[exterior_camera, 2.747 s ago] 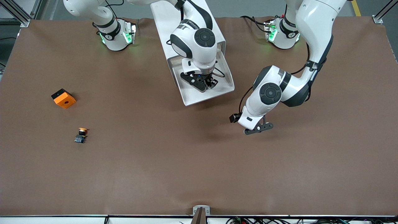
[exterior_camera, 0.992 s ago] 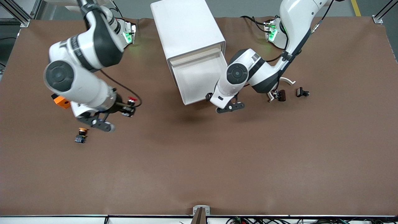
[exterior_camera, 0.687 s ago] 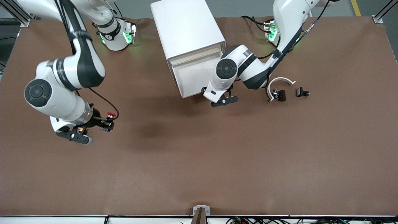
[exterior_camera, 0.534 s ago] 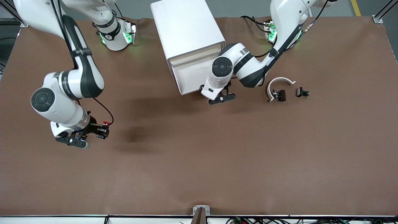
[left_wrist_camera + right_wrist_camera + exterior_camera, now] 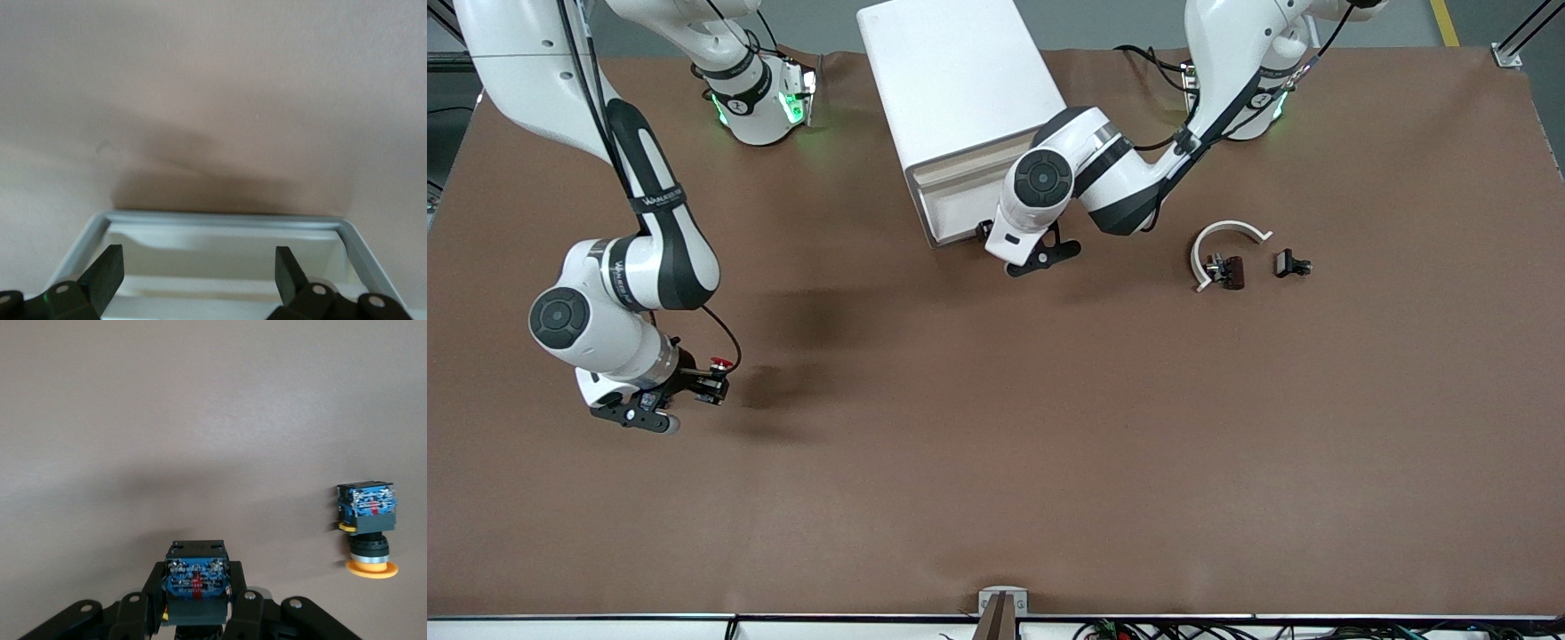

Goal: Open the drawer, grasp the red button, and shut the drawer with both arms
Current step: 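Place the red button on the table while the left gripper shuts the drawer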

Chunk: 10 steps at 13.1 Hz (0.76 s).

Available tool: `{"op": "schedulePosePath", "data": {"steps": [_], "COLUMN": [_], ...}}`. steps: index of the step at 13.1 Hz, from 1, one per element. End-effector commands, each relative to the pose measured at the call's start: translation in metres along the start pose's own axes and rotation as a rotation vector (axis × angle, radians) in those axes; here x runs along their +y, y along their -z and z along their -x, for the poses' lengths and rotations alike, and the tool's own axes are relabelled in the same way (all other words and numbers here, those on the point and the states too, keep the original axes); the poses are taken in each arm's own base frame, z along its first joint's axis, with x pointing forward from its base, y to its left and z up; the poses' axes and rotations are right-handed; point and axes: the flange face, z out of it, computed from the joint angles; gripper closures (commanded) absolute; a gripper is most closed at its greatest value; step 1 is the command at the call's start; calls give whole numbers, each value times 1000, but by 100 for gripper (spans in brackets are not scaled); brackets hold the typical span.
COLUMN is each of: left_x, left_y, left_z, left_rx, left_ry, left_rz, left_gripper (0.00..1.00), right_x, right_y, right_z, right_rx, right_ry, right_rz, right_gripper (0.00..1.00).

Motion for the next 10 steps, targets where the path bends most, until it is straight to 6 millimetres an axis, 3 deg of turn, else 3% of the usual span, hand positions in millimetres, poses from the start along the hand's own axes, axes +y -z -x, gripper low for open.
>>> {"op": "schedulePosePath", "data": {"steps": [1,5,7,10], "left_x": [9,12,12,13], "left_y": [-2,-16,-28,-24], "left_z": [13,30,41,40], "left_rx": [-81,-171,-192,-194], "left_ry": [42,66,74,73], "left_rz": [13,-29,-77,-78], "left_gripper": [0,0,0,0], "right_x": [17,19,19,19], "right_y": [-23,-52,-57,-59], "right_z": [-8,-7,-8,-9], "right_rx": [6,8,12,11], "right_ry": [25,29,30,28], "right_rz": [33,36,34,35], "right_gripper": [100,100,100,100]}}
